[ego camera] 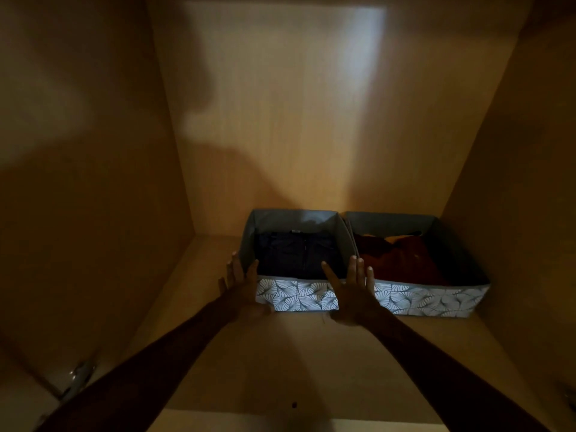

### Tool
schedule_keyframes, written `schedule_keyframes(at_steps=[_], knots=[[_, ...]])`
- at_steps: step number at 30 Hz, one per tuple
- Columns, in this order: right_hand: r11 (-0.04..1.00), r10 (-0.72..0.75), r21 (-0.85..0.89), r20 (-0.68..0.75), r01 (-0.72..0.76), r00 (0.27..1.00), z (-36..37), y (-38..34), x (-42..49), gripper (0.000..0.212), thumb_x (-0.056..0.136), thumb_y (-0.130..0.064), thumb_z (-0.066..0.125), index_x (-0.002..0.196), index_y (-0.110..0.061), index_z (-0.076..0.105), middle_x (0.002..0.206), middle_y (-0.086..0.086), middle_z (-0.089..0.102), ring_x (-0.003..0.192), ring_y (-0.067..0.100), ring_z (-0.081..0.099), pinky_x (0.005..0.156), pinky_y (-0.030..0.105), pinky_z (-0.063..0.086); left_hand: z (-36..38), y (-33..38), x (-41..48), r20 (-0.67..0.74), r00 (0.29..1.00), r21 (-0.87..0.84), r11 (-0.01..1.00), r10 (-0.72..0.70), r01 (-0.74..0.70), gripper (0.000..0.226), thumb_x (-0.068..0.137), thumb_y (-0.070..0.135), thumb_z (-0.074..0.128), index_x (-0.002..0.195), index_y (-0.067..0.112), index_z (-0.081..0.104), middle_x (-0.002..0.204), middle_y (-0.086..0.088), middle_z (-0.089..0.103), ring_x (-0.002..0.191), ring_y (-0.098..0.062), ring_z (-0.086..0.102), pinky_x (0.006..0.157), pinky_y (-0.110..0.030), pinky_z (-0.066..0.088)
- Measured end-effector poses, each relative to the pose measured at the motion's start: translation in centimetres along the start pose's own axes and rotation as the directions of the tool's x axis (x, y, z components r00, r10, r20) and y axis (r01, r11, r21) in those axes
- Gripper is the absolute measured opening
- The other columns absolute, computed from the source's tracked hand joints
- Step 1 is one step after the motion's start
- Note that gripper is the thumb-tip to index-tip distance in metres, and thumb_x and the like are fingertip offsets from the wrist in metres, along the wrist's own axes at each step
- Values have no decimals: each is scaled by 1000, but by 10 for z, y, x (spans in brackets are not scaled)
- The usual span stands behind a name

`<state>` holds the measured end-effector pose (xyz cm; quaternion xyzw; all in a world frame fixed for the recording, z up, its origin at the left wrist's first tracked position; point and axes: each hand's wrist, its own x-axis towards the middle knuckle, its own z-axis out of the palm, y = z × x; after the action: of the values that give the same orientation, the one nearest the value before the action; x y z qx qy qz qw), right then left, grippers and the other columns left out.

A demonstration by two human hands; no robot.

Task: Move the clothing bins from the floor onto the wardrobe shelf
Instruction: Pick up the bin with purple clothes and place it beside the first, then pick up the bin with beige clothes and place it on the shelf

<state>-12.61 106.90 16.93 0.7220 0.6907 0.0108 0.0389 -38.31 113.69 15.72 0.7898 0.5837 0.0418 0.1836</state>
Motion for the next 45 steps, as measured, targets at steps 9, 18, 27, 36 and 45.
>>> schedule_keyframes(at_steps=[9,18,27,36,45], knots=[[998,-16,58,32,14,999,-1,1,5,111,79,-52,66,146,-40,-22,149,32,-31,138,47,-30,113,58,-12,2,-5,7,-43,999,-83,996,-13,9,124,67,60,76,153,29,-8,152,-14,-39,144,-38,-25,116,-61,-1],[853,-77,503,-140,138,987,7,-20,-53,77,87,-44,63,151,-30,22,162,8,-2,149,25,-6,118,45,9,21,-10,-74,-305,952,-561,813,-28,-156,68,80,23,70,140,25,39,147,-1,33,134,-16,32,110,-27,27],[414,-76,905,-72,97,995,25,-112,-145,42,86,-18,69,127,-25,59,127,-8,57,113,6,58,76,20,53,61,-37,-212,-241,897,-912,402,-370,-79,34,85,-3,65,113,16,60,109,6,64,105,-14,59,77,-16,50],[289,-476,956,103,45,873,60,-184,-207,32,86,-19,68,114,-34,61,117,-16,64,111,6,60,86,18,49,108,-76,-369,-200,725,-925,371,-659,82,25,88,1,64,106,17,65,102,4,68,91,-13,64,81,-24,53],[334,-858,924,217,186,465,99,-226,-277,36,78,-31,68,114,-29,60,114,-2,66,109,14,63,91,27,50,188,-3,-530,-117,222,-980,149,-968,134,26,88,3,63,113,10,64,111,-3,69,98,-16,66,86,-27,49]])
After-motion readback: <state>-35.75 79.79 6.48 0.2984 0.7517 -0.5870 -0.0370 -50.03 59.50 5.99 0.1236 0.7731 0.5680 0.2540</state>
